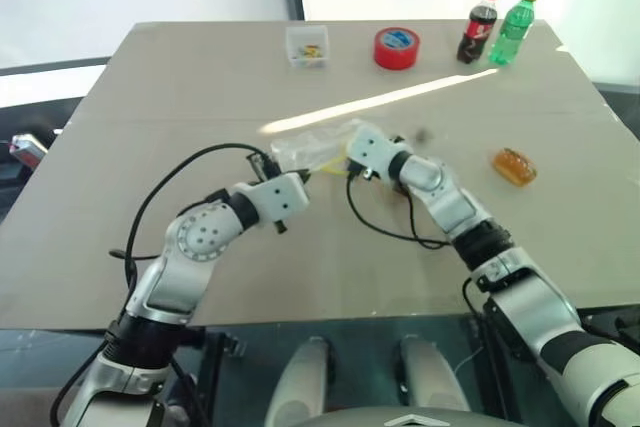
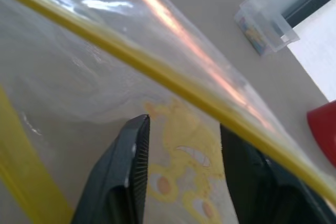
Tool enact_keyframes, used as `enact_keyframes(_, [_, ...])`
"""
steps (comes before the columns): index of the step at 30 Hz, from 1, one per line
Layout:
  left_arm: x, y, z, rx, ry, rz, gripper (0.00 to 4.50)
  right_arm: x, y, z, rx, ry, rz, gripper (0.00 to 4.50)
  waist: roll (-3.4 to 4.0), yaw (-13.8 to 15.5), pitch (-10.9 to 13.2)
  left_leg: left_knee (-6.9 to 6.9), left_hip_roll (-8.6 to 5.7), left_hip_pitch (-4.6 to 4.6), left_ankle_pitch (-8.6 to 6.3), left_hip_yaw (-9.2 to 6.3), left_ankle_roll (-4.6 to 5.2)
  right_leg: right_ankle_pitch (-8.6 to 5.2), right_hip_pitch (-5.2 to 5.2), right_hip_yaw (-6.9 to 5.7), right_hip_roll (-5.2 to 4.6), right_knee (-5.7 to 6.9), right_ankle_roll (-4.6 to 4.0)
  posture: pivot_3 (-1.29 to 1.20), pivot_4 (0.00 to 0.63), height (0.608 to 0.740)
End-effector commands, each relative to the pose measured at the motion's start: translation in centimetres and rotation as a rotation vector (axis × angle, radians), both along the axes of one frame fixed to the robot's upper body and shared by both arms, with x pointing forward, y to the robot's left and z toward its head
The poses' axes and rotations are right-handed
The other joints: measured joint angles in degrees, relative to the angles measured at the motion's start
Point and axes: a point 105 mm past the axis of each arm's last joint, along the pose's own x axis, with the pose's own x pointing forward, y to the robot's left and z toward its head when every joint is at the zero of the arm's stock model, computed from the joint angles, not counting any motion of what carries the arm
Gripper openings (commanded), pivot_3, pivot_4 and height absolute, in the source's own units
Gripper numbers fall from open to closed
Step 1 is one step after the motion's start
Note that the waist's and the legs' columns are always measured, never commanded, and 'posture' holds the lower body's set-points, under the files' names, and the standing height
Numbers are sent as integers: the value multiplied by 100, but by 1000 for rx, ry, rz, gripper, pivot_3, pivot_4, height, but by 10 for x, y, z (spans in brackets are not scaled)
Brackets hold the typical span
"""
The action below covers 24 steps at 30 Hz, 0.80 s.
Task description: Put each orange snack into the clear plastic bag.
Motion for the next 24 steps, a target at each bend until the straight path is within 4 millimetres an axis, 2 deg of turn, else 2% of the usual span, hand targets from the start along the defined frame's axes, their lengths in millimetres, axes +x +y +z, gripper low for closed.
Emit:
enact_keyframes(1, [1,0,17,-32,-58,18,0,-4,7,13,-100,-167,74,3413,0,0,0,0,0,0,0,0,0,0,0,0,0,-1,0,0,150,740])
enact_keyframes(3, [3,-1,18,-44,-57,25,0,-6,7,9,-151,-208,102,4242,0,-2,0,-1,0,0,0,1,0,0,0,0,0,-1,0,0,150,740])
enact_keyframes(4, [3,-1,19,-47,-59,28,0,-7,7,7,-167,-221,113,4412,0,-8,0,-1,0,0,0,1,0,0,0,0,0,-1,0,0,150,740])
enact_keyframes(10, [8,-2,27,-91,-65,51,0,-11,5,-1,-206,-245,137,4412,0,-6,0,-1,0,0,0,1,0,0,0,1,1,0,0,0,150,740])
enact_keyframes(16, [11,2,26,-95,-58,84,0,-22,-2,13,-114,-233,157,4412,-1,-1,0,-1,0,0,0,-1,0,0,0,1,1,0,0,0,150,740])
enact_keyframes(20, [12,4,23,-85,-52,95,0,-35,-22,26,56,-133,103,4412,-1,15,0,-1,0,-1,0,-3,0,0,3,1,0,-2,0,0,150,740])
enact_keyframes(24, [11,6,22,-83,-51,100,0,-59,-52,28,249,96,76,4412,-2,23,-1,1,0,-1,0,-7,0,0,6,-1,0,0,0,0,150,740])
